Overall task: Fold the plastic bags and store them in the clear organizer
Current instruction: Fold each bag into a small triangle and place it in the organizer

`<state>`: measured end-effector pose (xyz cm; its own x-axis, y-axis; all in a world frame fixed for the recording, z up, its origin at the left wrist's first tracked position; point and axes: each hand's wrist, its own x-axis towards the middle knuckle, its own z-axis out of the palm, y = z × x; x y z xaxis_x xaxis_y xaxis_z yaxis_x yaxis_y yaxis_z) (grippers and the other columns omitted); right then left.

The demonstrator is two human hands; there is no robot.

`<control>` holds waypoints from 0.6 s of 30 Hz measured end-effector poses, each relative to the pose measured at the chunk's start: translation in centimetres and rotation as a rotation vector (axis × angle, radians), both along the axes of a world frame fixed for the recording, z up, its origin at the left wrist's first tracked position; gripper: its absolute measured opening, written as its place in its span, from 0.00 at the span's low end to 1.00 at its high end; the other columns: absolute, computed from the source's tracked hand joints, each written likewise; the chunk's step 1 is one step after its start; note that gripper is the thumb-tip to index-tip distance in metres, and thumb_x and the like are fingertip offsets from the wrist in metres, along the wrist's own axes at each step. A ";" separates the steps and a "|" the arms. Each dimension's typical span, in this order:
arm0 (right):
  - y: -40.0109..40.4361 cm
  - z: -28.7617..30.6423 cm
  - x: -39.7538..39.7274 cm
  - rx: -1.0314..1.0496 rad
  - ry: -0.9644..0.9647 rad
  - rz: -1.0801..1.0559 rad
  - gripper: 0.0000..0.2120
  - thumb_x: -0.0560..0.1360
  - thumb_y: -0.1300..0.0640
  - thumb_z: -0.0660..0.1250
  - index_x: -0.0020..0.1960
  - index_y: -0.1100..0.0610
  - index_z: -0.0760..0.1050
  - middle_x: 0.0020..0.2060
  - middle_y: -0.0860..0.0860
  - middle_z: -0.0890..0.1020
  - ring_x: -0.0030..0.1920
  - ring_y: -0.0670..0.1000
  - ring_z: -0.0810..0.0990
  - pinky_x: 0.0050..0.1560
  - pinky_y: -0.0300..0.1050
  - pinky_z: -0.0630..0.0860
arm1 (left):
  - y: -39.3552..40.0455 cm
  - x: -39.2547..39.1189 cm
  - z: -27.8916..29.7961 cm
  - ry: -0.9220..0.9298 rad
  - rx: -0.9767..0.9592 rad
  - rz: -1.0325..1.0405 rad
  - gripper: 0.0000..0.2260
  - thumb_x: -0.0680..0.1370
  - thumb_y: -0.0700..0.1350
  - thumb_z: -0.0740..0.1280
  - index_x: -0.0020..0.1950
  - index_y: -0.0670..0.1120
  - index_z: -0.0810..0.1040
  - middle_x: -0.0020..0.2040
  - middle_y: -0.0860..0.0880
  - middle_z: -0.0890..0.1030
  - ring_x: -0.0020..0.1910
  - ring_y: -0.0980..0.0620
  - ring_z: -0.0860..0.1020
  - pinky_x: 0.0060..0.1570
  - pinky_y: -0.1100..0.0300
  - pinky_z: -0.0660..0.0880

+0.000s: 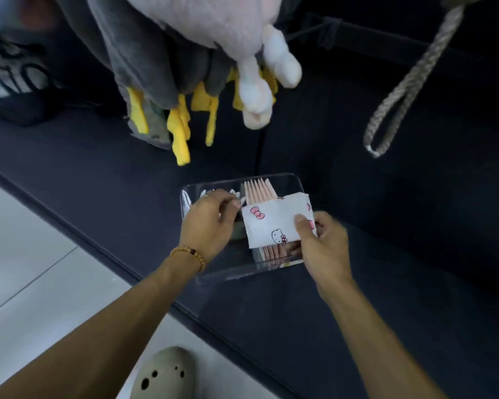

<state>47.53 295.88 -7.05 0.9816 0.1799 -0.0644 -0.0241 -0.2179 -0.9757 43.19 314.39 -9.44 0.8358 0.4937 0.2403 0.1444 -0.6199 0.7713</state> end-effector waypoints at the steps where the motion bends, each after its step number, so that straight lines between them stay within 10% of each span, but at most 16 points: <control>1: 0.5 0.0 0.5 0.023 0.009 -0.034 0.04 0.79 0.57 0.64 0.47 0.54 0.76 0.34 0.49 0.84 0.28 0.48 0.82 0.27 0.37 0.76 | 0.9 0.6 -0.3 -0.003 0.125 0.016 0.07 0.78 0.48 0.65 0.52 0.47 0.78 0.46 0.49 0.79 0.47 0.49 0.75 0.44 0.56 0.72; 5: 2.1 0.1 2.3 0.088 0.018 -0.119 0.03 0.80 0.57 0.63 0.53 0.54 0.73 0.37 0.51 0.85 0.31 0.50 0.84 0.29 0.37 0.76 | 2.1 2.6 -2.0 0.249 0.569 -0.067 0.21 0.70 0.59 0.69 0.60 0.51 0.78 0.54 0.49 0.77 0.55 0.45 0.71 0.55 0.50 0.65; 8: 3.5 0.3 3.1 0.108 0.016 -0.084 0.03 0.80 0.58 0.63 0.53 0.53 0.72 0.37 0.47 0.85 0.31 0.51 0.84 0.31 0.38 0.78 | 2.5 2.8 -2.5 0.244 0.769 0.067 0.09 0.70 0.48 0.69 0.48 0.49 0.83 0.46 0.49 0.80 0.48 0.45 0.74 0.51 0.50 0.66; 18: 11.1 0.5 3.2 -0.630 -0.538 0.151 0.10 0.78 0.57 0.61 0.57 0.59 0.73 0.41 0.59 0.82 0.41 0.60 0.81 0.40 0.53 0.78 | 5.9 0.0 -3.4 0.076 0.491 0.377 0.04 0.67 0.42 0.74 0.40 0.46 0.84 0.34 0.49 0.79 0.37 0.46 0.74 0.37 0.53 0.69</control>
<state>50.69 306.94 -6.59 0.8754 0.3990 0.2727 0.4826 -0.6894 -0.5403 43.19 320.33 -12.80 0.6490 0.6056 0.4605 0.4661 -0.7949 0.3885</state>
